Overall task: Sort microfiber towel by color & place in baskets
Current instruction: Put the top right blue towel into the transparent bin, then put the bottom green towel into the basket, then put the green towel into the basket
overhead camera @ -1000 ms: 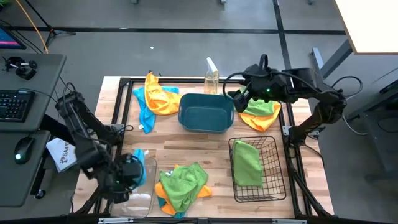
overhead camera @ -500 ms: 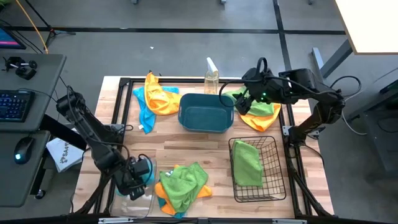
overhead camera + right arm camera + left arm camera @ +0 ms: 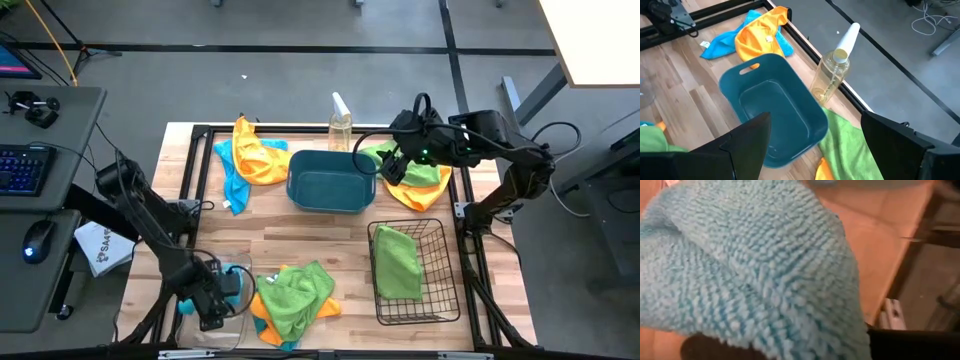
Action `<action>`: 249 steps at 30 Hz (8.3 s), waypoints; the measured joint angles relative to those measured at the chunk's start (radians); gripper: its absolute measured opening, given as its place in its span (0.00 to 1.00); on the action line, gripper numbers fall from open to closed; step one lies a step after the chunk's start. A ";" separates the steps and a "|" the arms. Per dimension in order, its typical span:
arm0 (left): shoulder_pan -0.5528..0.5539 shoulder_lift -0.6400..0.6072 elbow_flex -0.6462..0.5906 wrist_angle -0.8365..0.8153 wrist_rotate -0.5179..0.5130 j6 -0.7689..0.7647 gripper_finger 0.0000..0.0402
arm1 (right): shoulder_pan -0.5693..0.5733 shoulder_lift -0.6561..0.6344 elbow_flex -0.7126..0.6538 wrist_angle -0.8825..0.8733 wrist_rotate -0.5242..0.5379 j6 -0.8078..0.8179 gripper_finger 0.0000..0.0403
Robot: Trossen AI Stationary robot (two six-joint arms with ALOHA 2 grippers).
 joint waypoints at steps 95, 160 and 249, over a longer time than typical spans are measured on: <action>0.375 0.228 0.203 0.326 -0.055 0.848 0.48 | 0.409 -0.008 -0.572 0.055 -0.236 0.479 0.76; 0.590 -0.245 0.622 0.171 -0.623 0.962 0.25 | 0.274 -0.053 -0.523 0.808 -0.178 -0.057 0.02; 0.573 -0.360 0.554 -0.113 -0.828 0.658 0.47 | -0.813 -0.315 -1.477 0.680 -0.279 0.540 0.77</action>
